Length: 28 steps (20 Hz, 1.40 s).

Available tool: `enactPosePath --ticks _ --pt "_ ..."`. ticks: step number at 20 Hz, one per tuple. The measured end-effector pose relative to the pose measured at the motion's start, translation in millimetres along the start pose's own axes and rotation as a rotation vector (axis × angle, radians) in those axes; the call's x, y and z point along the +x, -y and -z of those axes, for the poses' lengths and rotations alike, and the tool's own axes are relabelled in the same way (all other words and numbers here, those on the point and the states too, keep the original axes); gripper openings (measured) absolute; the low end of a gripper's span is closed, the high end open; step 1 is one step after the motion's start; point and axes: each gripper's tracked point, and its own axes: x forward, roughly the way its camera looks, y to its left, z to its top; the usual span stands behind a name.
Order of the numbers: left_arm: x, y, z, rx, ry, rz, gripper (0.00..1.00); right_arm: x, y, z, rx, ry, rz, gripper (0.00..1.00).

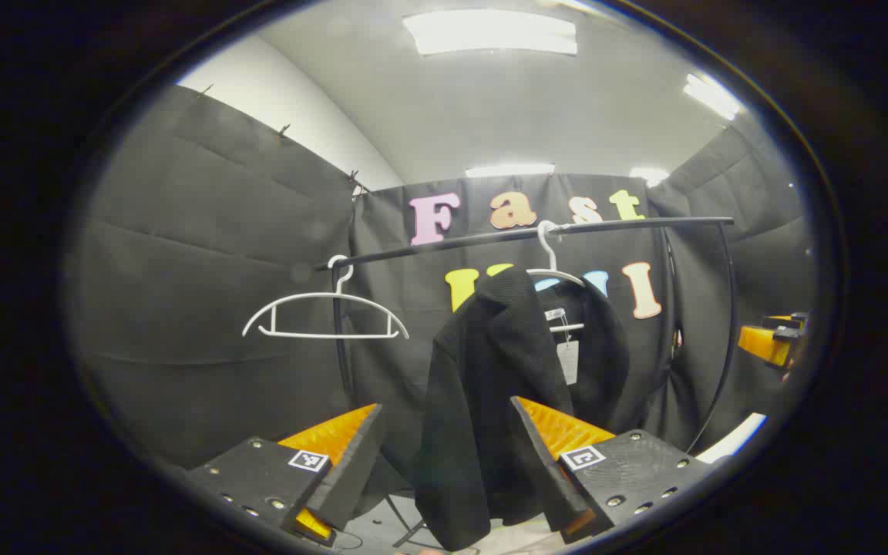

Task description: Grasp the clothes on the hanger with both hands and then place them into the laundry hamper below.

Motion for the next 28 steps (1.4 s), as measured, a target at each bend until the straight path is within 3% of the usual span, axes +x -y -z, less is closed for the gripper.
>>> enactPosePath --ticks 4,10,21,28 --pt "-3.5 -1.6 4.0 -0.026 -0.015 -0.003 0.94 -4.9 -0.2 2.5 -0.014 -0.002 0.002 0.97" --pt "-11.7 -5.0 -13.2 0.035 0.03 -0.01 0.94 -9.8 -3.4 0.7 -0.039 0.015 0.007 0.98" --pt "-19.5 -11.3 -23.9 0.054 0.077 0.009 0.94 -16.3 -27.2 -15.3 -0.052 0.049 0.002 0.98" --pt "-19.0 4.2 -29.6 0.048 0.1 0.145 0.94 -16.1 -56.5 -26.4 -0.057 0.06 0.03 0.98"
